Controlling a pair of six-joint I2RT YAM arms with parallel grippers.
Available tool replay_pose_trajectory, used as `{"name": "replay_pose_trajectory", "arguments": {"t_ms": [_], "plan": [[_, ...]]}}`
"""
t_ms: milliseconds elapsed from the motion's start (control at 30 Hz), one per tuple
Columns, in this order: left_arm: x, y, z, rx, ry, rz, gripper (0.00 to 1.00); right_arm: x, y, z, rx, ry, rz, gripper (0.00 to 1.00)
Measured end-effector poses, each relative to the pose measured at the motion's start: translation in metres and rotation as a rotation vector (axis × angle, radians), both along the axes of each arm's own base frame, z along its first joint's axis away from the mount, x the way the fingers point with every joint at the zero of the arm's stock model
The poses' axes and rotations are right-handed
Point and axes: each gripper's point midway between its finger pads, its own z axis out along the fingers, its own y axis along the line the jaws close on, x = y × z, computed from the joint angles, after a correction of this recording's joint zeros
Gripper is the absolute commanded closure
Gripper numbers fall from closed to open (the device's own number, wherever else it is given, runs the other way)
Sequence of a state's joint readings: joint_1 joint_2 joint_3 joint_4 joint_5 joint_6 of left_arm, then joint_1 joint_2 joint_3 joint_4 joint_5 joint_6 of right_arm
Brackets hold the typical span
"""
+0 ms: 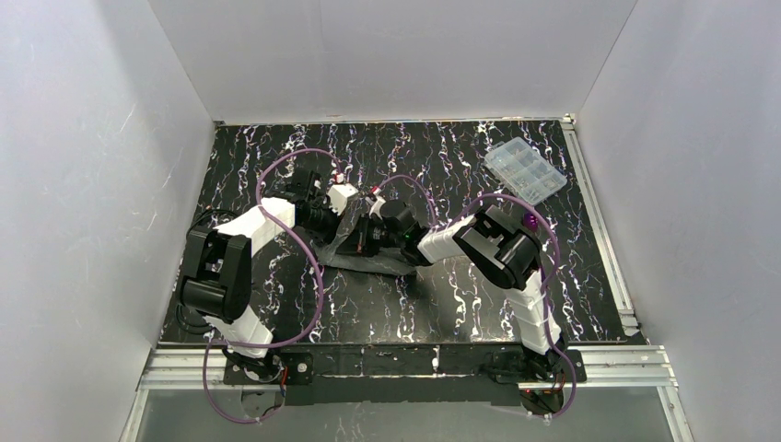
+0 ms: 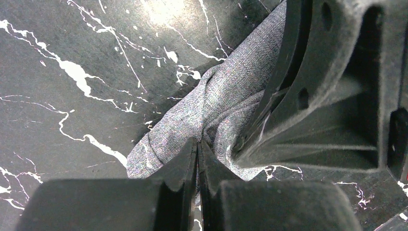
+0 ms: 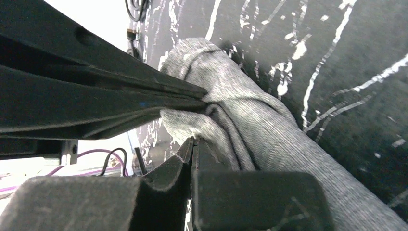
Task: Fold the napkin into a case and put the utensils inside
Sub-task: Stuff the top corner of the smaller-rectangle-folded napkin into the folded napkin.
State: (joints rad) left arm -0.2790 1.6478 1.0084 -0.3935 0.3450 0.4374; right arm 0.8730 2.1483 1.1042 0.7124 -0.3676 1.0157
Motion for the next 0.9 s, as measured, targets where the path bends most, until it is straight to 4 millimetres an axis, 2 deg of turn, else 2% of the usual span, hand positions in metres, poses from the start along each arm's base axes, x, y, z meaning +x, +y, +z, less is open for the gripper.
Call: {"name": "replay_pose_trajectory", "arguments": {"t_ms": [100,333,600,900], "plan": [[-0.001,0.000,0.000,-0.003,0.003,0.001,1.00,0.002,0.006,0.007,0.015,-0.008,-0.004,0.92],[-0.001,0.000,0.000,-0.003,0.006,0.002,1.00,0.008,0.007,0.007,0.007,0.006,-0.059,0.94],[-0.001,-0.001,0.000,-0.005,0.006,0.002,1.00,0.017,0.008,-0.004,-0.043,0.041,-0.105,0.95],[-0.002,-0.004,0.007,-0.030,0.003,0.007,1.00,0.011,0.008,-0.014,-0.095,0.056,-0.089,0.96]]}}
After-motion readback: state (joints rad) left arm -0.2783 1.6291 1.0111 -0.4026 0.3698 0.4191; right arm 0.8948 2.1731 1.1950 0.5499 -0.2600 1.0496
